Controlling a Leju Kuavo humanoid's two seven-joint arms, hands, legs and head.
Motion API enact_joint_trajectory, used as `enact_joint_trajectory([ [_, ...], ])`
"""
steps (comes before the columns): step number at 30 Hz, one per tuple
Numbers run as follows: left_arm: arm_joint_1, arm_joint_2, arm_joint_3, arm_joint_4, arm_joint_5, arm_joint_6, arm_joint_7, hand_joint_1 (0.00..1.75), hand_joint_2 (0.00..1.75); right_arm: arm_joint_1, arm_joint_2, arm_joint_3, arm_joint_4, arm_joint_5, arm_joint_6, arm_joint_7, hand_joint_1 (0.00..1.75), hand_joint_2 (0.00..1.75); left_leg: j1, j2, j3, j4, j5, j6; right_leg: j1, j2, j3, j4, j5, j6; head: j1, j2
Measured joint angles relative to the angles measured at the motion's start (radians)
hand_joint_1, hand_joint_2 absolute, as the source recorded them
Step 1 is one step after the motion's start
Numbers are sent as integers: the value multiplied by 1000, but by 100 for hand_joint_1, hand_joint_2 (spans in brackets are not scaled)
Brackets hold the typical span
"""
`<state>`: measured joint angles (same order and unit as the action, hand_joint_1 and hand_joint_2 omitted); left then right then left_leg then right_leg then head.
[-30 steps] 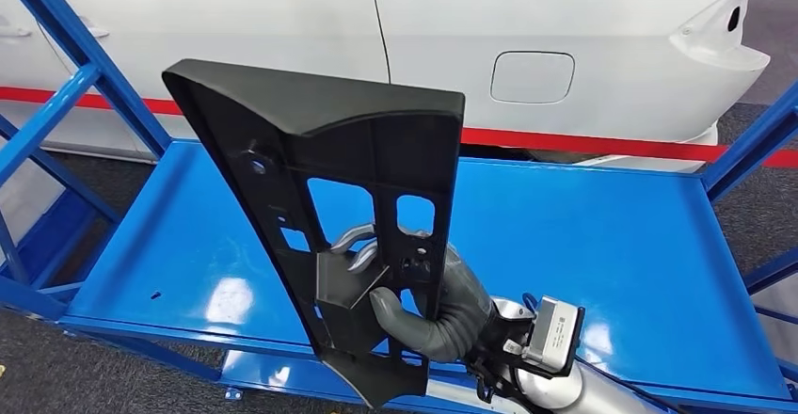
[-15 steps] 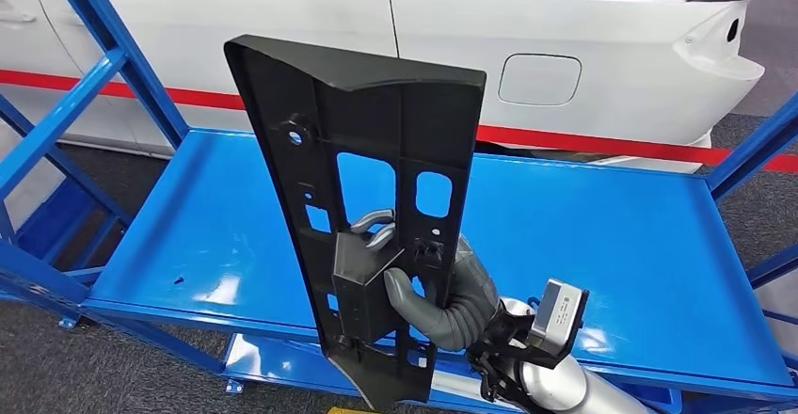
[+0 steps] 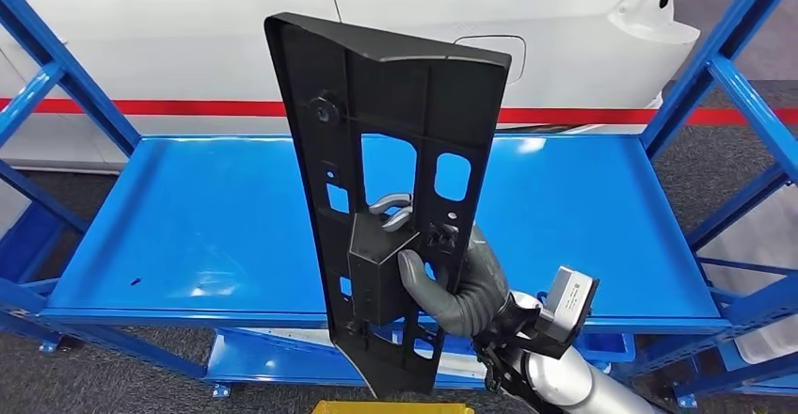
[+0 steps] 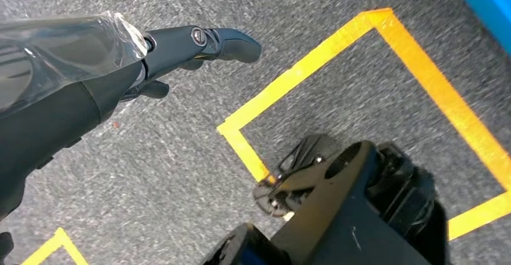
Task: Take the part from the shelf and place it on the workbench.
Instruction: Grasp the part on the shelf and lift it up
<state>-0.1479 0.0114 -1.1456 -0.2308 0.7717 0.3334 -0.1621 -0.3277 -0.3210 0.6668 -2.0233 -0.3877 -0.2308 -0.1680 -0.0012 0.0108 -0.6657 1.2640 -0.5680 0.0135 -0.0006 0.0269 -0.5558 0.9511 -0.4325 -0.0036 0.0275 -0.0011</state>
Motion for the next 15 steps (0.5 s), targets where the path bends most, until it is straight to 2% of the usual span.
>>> enact_joint_trajectory([
  [1,-1,0,0,0,0,0,0,0,175,0,0,-1,0,0,-1,0,175,175,-1,-5,33,-39,25,5,1,10,-9,0,8,1,0,0],
  [3,-5,0,0,0,0,0,0,0,175,-2,-1,-4,0,-1,-4,-1,175,175,-6,-27,134,-197,76,25,4,25,-25,0,23,4,0,0],
  [4,-8,0,0,0,-1,0,1,0,175,-3,-1,-6,0,-1,-6,-1,175,175,-8,-39,178,-272,87,33,5,30,-30,0,30,6,0,0],
  [5,-11,0,0,0,-1,0,1,0,175,-4,-1,-8,0,-1,-8,-3,175,175,-12,-48,205,-322,92,39,4,33,-34,-1,38,11,1,0],
  [6,-14,0,0,0,-1,0,2,0,175,-4,-1,-10,0,-2,-10,-4,175,175,-16,-51,215,-346,91,42,1,35,-38,-3,46,17,1,0],
  [8,-17,-3,0,0,-2,0,4,0,175,-4,-1,-13,0,-2,-13,-7,175,175,-17,-47,208,-359,111,50,-7,34,-45,-6,54,31,0,0],
  [9,-19,-4,0,0,-3,0,4,0,175,-3,-2,-16,0,-2,-14,-8,175,175,-16,-44,203,-366,123,56,-8,25,-52,3,39,36,1,0],
  [10,-19,-4,0,0,-3,0,5,0,175,-3,-2,-18,0,-2,-14,-9,175,175,-14,-40,195,-372,137,62,-8,14,-63,30,6,41,1,0],
  [11,-19,-4,0,1,-3,0,6,0,175,-4,-3,-20,0,-2,-15,-9,175,175,-12,-36,187,-376,148,65,-9,0,-78,79,-44,44,2,0],
  [12,-18,-4,0,1,-3,-1,6,0,175,-4,-3,-21,0,-2,-16,-10,175,175,-12,-32,175,-376,157,66,-10,-9,-96,144,-96,49,3,0],
  [13,-17,-4,0,1,-4,-1,6,0,175,-4,-3,-22,0,-1,-17,-10,175,175,-12,-27,163,-375,166,66,-12,-13,-112,215,-135,53,3,0],
  [14,-15,-5,0,1,-4,-2,6,0,175,-4,-3,-23,0,-2,-17,-10,175,175,-11,-21,149,-373,175,64,-13,-14,-120,270,-149,57,4,0],
  [15,-15,-6,0,1,-4,-2,6,0,175,-4,-3,-23,0,-2,-19,-10,175,175,-11,-16,135,-370,184,62,-14,-15,-113,296,-136,61,4,0],
])
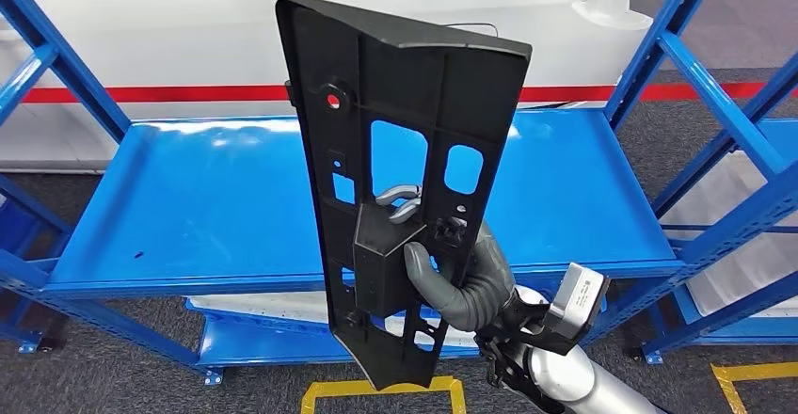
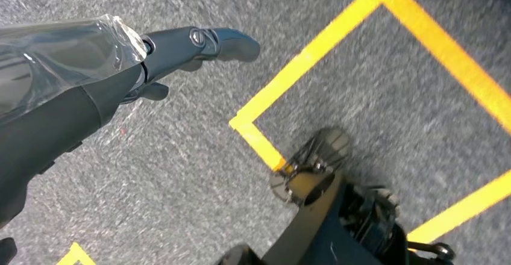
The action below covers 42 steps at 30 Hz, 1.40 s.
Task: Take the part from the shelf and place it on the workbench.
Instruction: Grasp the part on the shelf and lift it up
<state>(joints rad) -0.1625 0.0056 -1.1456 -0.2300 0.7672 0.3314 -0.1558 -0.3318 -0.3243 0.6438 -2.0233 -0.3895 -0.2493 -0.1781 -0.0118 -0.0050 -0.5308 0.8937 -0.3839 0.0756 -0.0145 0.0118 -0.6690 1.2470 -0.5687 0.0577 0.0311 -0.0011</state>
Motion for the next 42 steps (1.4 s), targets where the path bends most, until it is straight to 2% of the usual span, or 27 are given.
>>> enact_joint_trajectory([
  [1,1,-1,0,0,0,0,0,0,175,0,0,-1,0,0,-1,0,175,175,1,5,-15,4,8,-3,-1,-1,22,-9,30,3,0,0],
  [3,0,-3,0,0,-1,0,0,0,175,-1,0,-3,0,-3,-2,0,175,175,4,10,-45,20,20,-11,-4,-5,116,-125,79,8,0,0],
  [5,-1,-3,0,0,-2,0,1,0,175,-3,0,-5,0,-6,-3,-1,175,175,3,12,-68,41,28,-21,-2,-7,208,-267,66,5,0,0],
  [6,-1,-3,0,0,-3,0,2,0,175,-4,0,-6,0,-8,-4,-1,175,175,2,13,-76,49,34,-26,0,-7,230,-305,52,0,0,0],
  [8,0,-3,0,0,-4,0,3,0,175,-4,-1,-6,0,-12,-5,-2,175,175,3,13,-88,56,46,-38,2,-7,222,-315,53,-19,0,0],
  [9,1,-3,0,0,-4,0,4,0,175,-4,-1,-7,1,-15,-5,-2,175,175,5,12,-96,66,35,-44,1,-9,212,-312,61,-28,0,0],
  [11,4,-3,0,0,-4,0,6,0,175,-4,-2,-7,1,-19,-5,-2,175,175,11,11,-124,139,-44,-57,-2,-11,189,-312,82,-43,-1,0],
  [13,5,-3,0,0,-4,0,8,0,175,-4,-2,-7,2,-21,-5,-2,175,175,16,11,-157,276,-145,-68,1,-11,164,-311,103,-49,-2,0],
  [14,5,-3,0,0,-4,0,9,0,175,-4,-2,-7,2,-24,-5,-2,175,175,18,11,-164,334,-166,-70,3,-11,151,-310,113,-49,-2,0],
  [15,5,-3,0,0,-4,0,9,0,175,-4,-2,-7,3,-27,-5,-2,175,175,18,11,-158,365,-162,-70,5,-11,137,-309,123,-49,-2,0],
  [17,4,-3,0,0,-4,0,10,0,175,-4,-2,-7,4,-34,-5,-4,175,175,17,10,-99,317,-108,-63,9,-11,112,-307,142,-48,-2,0],
  [18,3,-3,0,0,-4,0,10,0,175,-5,-2,-8,5,-38,-6,-6,175,175,16,9,-47,248,-85,-55,11,-10,103,-307,151,-46,-2,0],
  [20,-1,-3,0,0,-4,1,10,0,175,-7,-3,-15,5,-49,-6,-11,175,175,9,4,54,88,-83,-39,14,-10,88,-307,168,-40,-1,0],
  [21,-3,-3,0,0,-4,1,10,0,175,-9,-3,-19,5,-57,-6,-14,175,175,5,2,81,39,-91,-34,13,-10,83,-308,177,-35,-1,0],
  [23,-5,-4,0,0,-2,2,11,0,175,-11,-4,-25,6,-77,-7,-16,175,175,-1,4,82,7,-87,-26,9,-11,71,-309,194,-23,-1,0],
  [25,-3,-4,0,0,0,2,12,0,175,-9,-7,-32,8,-96,-6,-17,175,175,-1,10,63,2,-64,-13,6,-9,51,-283,164,-14,0,0],
  [28,-3,-4,1,0,4,2,12,0,175,-8,-12,-42,13,-112,-3,-18,175,175,1,21,26,2,-30,1,1,-8,0,-111,14,-3,3,0],
  [29,-3,-5,1,0,4,2,12,0,175,-8,-13,-44,15,-113,-2,-19,175,175,1,26,14,3,-20,2,1,-9,-12,-45,-13,1,3,0],
  [30,-2,-5,1,0,4,2,13,0,175,-8,-15,-46,16,-114,-2,-19,175,175,1,33,0,5,-11,1,0,-9,-13,0,-13,4,3,0],
  [31,-2,-5,1,0,4,2,13,0,175,-8,-16,-47,17,-115,-2,-19,175,175,2,41,-14,8,-2,0,-1,-10,1,12,10,7,3,0],
  [32,-1,-5,1,0,4,2,13,0,175,-8,-17,-47,18,-115,-2,-19,175,175,3,49,-28,13,5,-3,-2,-15,32,-13,44,10,3,0],
  [34,-1,-4,1,0,4,2,13,0,175,-10,-18,-49,18,-116,-4,-19,175,175,2,62,-54,33,15,-10,-5,-44,139,-153,79,16,4,0],
  [36,-3,-4,1,0,4,3,14,0,175,-12,-18,-53,18,-115,-9,-25,175,175,-1,71,-71,52,23,-20,-3,-63,226,-285,58,12,5,0],
  [37,-3,-4,1,0,4,3,14,0,175,-12,-19,-55,18,-115,-11,-29,175,175,-2,77,-77,58,29,-25,-1,-62,241,-314,48,5,5,0],
  [39,-4,-3,2,0,4,4,14,0,175,-10,-20,-57,18,-112,-15,-35,175,175,1,78,-89,65,33,-38,-1,-54,226,-316,54,-14,5,0],
  [40,-3,-3,2,0,4,4,14,0,175,-9,-21,-57,18,-111,-16,-36,175,175,4,68,-97,82,12,-46,-2,-52,215,-315,64,-24,5,0],
  [42,0,-2,2,0,4,4,15,0,175,-9,-22,-58,18,-110,-18,-37,175,175,11,36,-128,174,-83,-61,-2,-47,190,-315,87,-38,4,0],
])
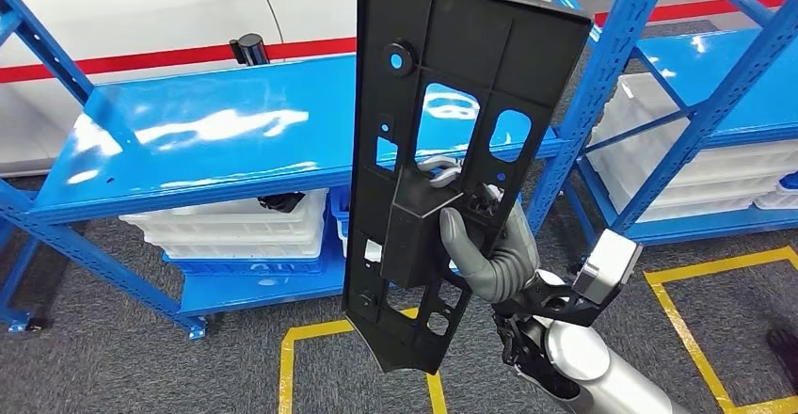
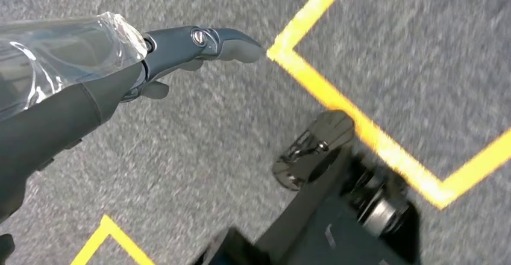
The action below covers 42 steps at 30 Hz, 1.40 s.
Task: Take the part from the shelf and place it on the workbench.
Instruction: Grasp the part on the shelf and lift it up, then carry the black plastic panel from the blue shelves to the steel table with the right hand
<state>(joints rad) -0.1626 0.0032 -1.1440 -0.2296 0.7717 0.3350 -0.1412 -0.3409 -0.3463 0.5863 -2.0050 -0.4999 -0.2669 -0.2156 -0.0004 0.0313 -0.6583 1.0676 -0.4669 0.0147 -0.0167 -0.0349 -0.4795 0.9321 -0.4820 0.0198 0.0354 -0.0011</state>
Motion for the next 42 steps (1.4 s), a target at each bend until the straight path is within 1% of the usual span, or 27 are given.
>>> enact_joint_trajectory([
  [2,2,0,0,0,0,0,0,0,175,1,0,0,0,0,0,0,175,175,3,-16,-30,137,-84,-7,3,8,-31,1,24,-5,0,0],
  [3,2,0,0,0,0,0,0,0,175,1,0,0,0,0,0,0,175,175,3,-18,-34,185,-93,-8,5,11,-46,2,35,-5,0,0],
  [4,2,0,0,0,0,0,0,0,175,2,0,0,0,0,0,0,175,175,3,-19,-23,202,-79,-7,6,15,-61,3,46,-5,0,0],
  [5,2,0,0,0,1,1,-1,0,175,2,-1,0,0,1,-1,0,175,175,3,-20,7,180,-50,-3,7,18,-76,3,57,-4,0,0],
  [7,1,0,2,0,3,3,-3,0,175,2,-1,-1,0,1,-2,-1,175,175,1,-26,114,38,-7,10,10,24,-97,4,77,0,-1,0],
  [9,-3,0,3,0,7,9,-9,0,175,2,-1,-3,0,4,-3,-3,175,175,-5,-33,212,-116,-14,24,12,26,-109,3,96,7,0,0],
  [11,-5,0,4,0,15,16,-17,0,175,4,-1,-5,0,8,-5,-9,175,175,-11,-35,233,-171,-19,34,10,26,-118,0,115,17,0,0],
  [13,-2,0,6,0,21,20,-25,0,175,12,-1,-7,0,13,-8,-20,175,175,-10,-30,215,-172,2,46,7,28,-132,12,103,26,0,0],
  [15,2,2,10,0,23,25,-30,0,175,22,-1,-10,1,17,-8,-32,175,175,-6,-26,192,-175,26,60,5,30,-163,91,17,32,-1,0],
  [17,3,5,16,0,24,30,-34,0,175,29,-1,-12,2,16,-7,-42,175,175,-8,-25,165,-173,47,66,4,30,-199,235,-79,36,0,0],
  [18,3,6,19,0,24,31,-35,0,175,33,-1,-13,3,13,-6,-45,175,175,-9,-24,152,-172,57,66,4,30,-206,294,-94,38,0,0],
  [19,4,7,21,0,24,32,-35,0,175,37,-1,-13,4,10,-4,-47,175,175,-9,-21,139,-169,66,65,4,30,-201,324,-85,40,0,0],
  [20,6,7,22,0,24,33,-35,0,175,40,-1,-14,5,7,-4,-49,175,175,-9,-17,125,-165,74,64,3,29,-178,315,-56,41,0,0],
  [22,10,10,24,0,24,33,-35,0,175,43,-1,-16,6,1,-1,-52,175,175,-9,-7,99,-149,84,58,2,8,-81,195,-5,45,0,0],
  [24,15,15,26,1,24,34,-35,0,175,43,-1,-18,6,-1,1,-54,175,175,-12,4,78,-129,89,49,7,-20,12,49,-9,41,0,0],
  [25,17,17,27,1,24,34,-34,0,175,43,-1,-19,6,0,2,-55,175,175,-14,10,72,-123,94,44,11,-25,32,11,-19,35,0,0],
  [27,21,21,27,1,24,34,-32,0,175,47,-1,-20,6,7,-1,-58,175,175,-13,19,63,-116,100,32,11,-16,26,-2,-18,18,0,0],
  [28,23,23,28,1,24,34,-30,0,175,50,-1,-20,6,12,-3,-59,175,175,-11,16,57,-106,88,25,9,-11,18,-1,-11,9,0,0],
  [30,28,26,28,1,24,33,-26,0,175,54,-1,-21,6,22,-10,-59,175,175,-5,-3,30,-32,14,11,5,-6,-3,-2,8,-7,-1,0],
  [32,30,26,28,1,22,32,-24,0,175,56,-1,-21,5,29,-15,-58,175,175,0,-16,-8,107,-81,0,7,1,-27,-1,28,-13,-1,0],
  [33,30,26,28,1,21,32,-23,0,175,59,-1,-21,5,33,-17,-56,175,175,1,-18,-19,167,-104,-2,8,4,-39,0,37,-13,-1,0],
  [34,30,26,28,1,21,31,-23,0,175,61,-1,-21,5,35,-19,-55,175,175,2,-19,-17,199,-103,-2,9,6,-51,1,46,-13,-1,0],
  [36,29,26,28,1,19,31,-23,0,175,65,-1,-21,5,39,-23,-53,175,175,1,-20,40,147,-49,4,11,11,-73,2,63,-11,-1,0],
  [37,27,26,28,1,19,30,-23,0,175,66,-1,-21,3,40,-25,-53,175,175,0,-21,90,76,-22,11,11,13,-82,2,71,-9,-1,0],
  [39,22,27,28,1,17,30,-23,0,175,66,-2,-23,-1,43,-28,-51,175,175,-6,-26,192,-87,-9,26,15,16,-94,2,87,-2,-1,0],
  [40,20,27,28,1,16,29,-23,0,175,66,-2,-24,-3,44,-28,-51,175,175,-9,-27,220,-138,-14,32,16,16,-99,1,96,3,-1,0],
  [42,17,27,28,1,13,29,-22,0,175,68,-2,-27,-6,47,-29,-50,175,175,-11,-27,224,-172,-12,41,16,16,-110,-1,113,13,0,0],
])
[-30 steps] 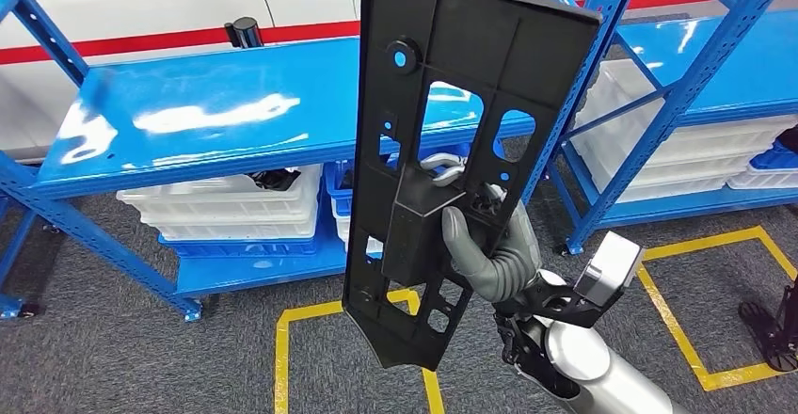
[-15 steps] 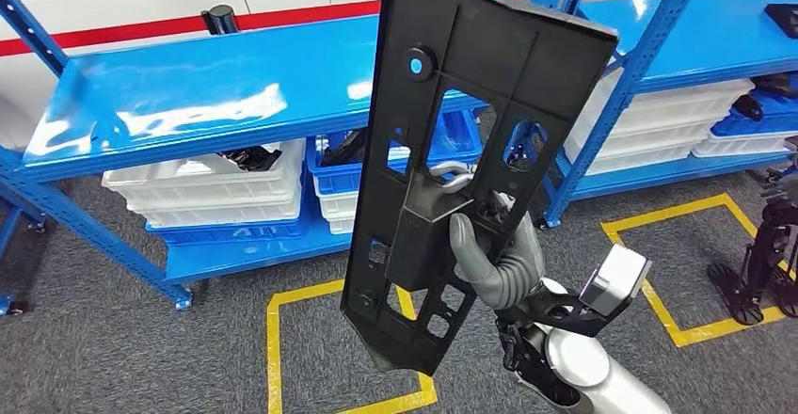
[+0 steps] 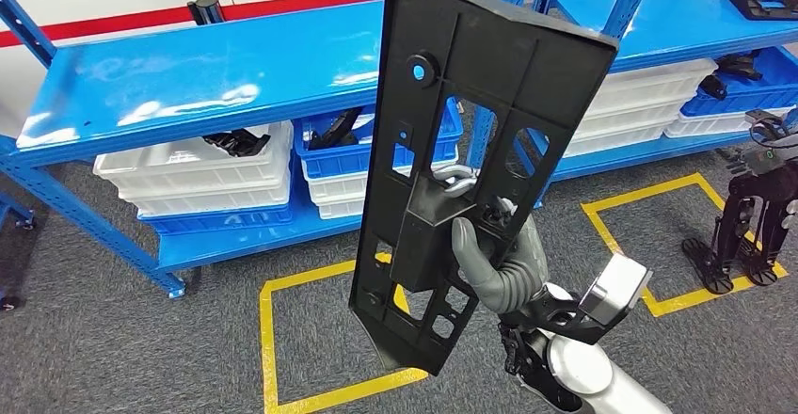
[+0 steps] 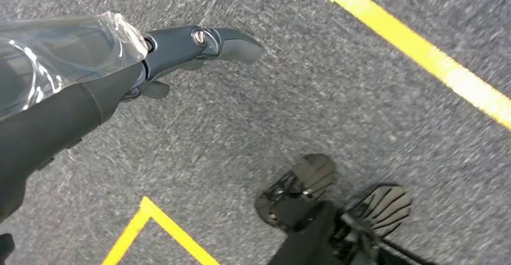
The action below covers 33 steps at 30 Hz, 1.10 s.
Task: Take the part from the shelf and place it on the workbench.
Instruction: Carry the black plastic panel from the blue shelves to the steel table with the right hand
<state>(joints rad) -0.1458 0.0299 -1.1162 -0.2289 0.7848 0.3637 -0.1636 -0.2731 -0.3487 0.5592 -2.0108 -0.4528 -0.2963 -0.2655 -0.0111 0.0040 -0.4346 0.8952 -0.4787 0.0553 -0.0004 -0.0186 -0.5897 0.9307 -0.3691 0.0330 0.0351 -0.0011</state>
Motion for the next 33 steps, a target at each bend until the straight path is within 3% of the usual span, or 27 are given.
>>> enact_joint_trajectory([
  [1,0,0,0,0,-1,-1,1,0,175,2,-1,-2,-1,1,0,0,175,175,1,1,-9,0,10,5,-1,2,-8,4,-4,5,0,0],
  [2,1,0,0,0,-2,-1,2,0,175,5,-2,-4,-1,1,-1,1,175,175,3,2,-18,-2,20,13,-2,4,-19,24,-28,10,0,0],
  [3,1,0,0,0,-3,-2,3,0,175,8,-4,-6,-1,2,-1,1,175,175,5,4,-28,-3,30,19,-2,6,-35,64,-69,13,1,0],
  [5,-1,0,0,0,-4,-2,5,0,175,13,-6,-9,-2,3,-2,2,175,175,3,5,-47,-1,47,28,-5,9,-74,203,-172,18,2,0],
  [6,-1,0,0,0,-5,-3,5,0,175,15,-6,-10,-3,4,-3,2,175,175,2,5,-57,0,55,28,-5,9,-87,271,-201,19,2,0],
  [7,-1,0,0,0,-5,-3,5,0,175,17,-7,-10,-3,4,-3,3,175,175,1,5,-67,3,62,29,-5,9,-90,315,-207,20,2,0],
  [8,-1,0,0,0,-6,-3,5,0,175,19,-8,-11,-3,5,-4,3,175,175,0,5,-77,6,67,28,-5,9,-76,321,-190,19,2,0],
  [9,-1,0,0,0,-6,-4,5,0,175,19,-8,-11,-4,6,-4,3,175,175,0,5,-87,11,72,27,-5,9,-44,289,-159,17,2,0],
  [11,-2,0,0,0,-7,-4,5,0,175,19,-8,-13,-6,7,-4,4,175,175,-2,4,-105,25,78,23,-2,9,58,141,-113,9,2,0],
  [13,-4,0,0,0,-7,-4,5,0,175,19,-9,-17,-10,7,-4,3,175,175,-5,4,-119,35,86,15,2,9,131,18,-113,2,1,0],
  [14,-4,0,0,0,-7,-4,5,0,175,18,-9,-18,-12,7,-4,3,175,175,-5,4,-125,37,92,10,5,9,141,-6,-118,0,1,0],
  [16,-4,0,0,0,-7,-5,5,0,175,19,-9,-19,-14,9,-4,4,175,175,-5,4,-137,43,96,-2,1,8,131,-15,-112,-9,1,0],
  [17,-4,0,0,0,-7,-6,5,0,175,19,-9,-19,-15,9,-4,4,175,175,-4,3,-147,59,80,-8,-3,7,125,-17,-106,-16,1,0],
  [19,-3,-1,0,0,-8,-7,5,0,175,19,-9,-19,-16,8,-3,9,175,175,3,1,-184,153,5,-22,-9,6,111,-20,-92,-27,0,0],
  [21,-2,-1,0,0,-6,-10,5,0,175,20,-10,-18,-16,3,0,19,175,175,13,1,-232,299,-70,-35,-10,8,96,-19,-80,-29,0,0],
  [22,0,-1,0,0,-5,-11,5,0,175,20,-10,-18,-16,1,2,25,175,175,17,1,-243,346,-82,-40,-10,11,89,-19,-74,-28,0,0],
  [23,1,-1,0,0,-3,-11,5,0,175,20,-10,-17,-16,-2,3,31,175,175,20,1,-236,355,-72,-43,-10,16,82,-19,-68,-25,0,0],
  [24,4,-1,0,0,0,-12,5,0,175,19,-9,-17,-16,-4,5,36,175,175,24,0,-209,322,-47,-44,-11,22,76,-19,-63,-23,0,0],
  [26,9,-1,0,0,6,-14,5,0,175,13,-9,-14,-16,-7,10,44,175,175,27,-20,-114,171,8,-41,-11,35,68,-18,-55,-15,0,0],
  [28,15,0,0,0,14,-23,6,0,175,-2,-4,-9,-15,-2,18,52,175,175,27,-48,-46,49,28,-35,-9,50,58,-16,-44,-5,1,0],
  [29,18,0,0,0,17,-29,10,0,175,-12,1,-4,-14,3,22,56,175,175,26,-54,-36,25,27,-32,-9,58,52,-16,-38,1,1,0],
  [31,21,1,0,0,24,-41,19,0,175,-27,12,9,-11,11,27,60,175,175,26,-43,-43,17,31,-23,-10,68,38,-12,-30,13,1,0],
  [33,22,2,0,0,27,-47,24,0,175,-38,21,21,-5,15,31,63,175,175,28,-29,-52,14,40,-7,-11,53,12,33,-63,20,3,0],
])
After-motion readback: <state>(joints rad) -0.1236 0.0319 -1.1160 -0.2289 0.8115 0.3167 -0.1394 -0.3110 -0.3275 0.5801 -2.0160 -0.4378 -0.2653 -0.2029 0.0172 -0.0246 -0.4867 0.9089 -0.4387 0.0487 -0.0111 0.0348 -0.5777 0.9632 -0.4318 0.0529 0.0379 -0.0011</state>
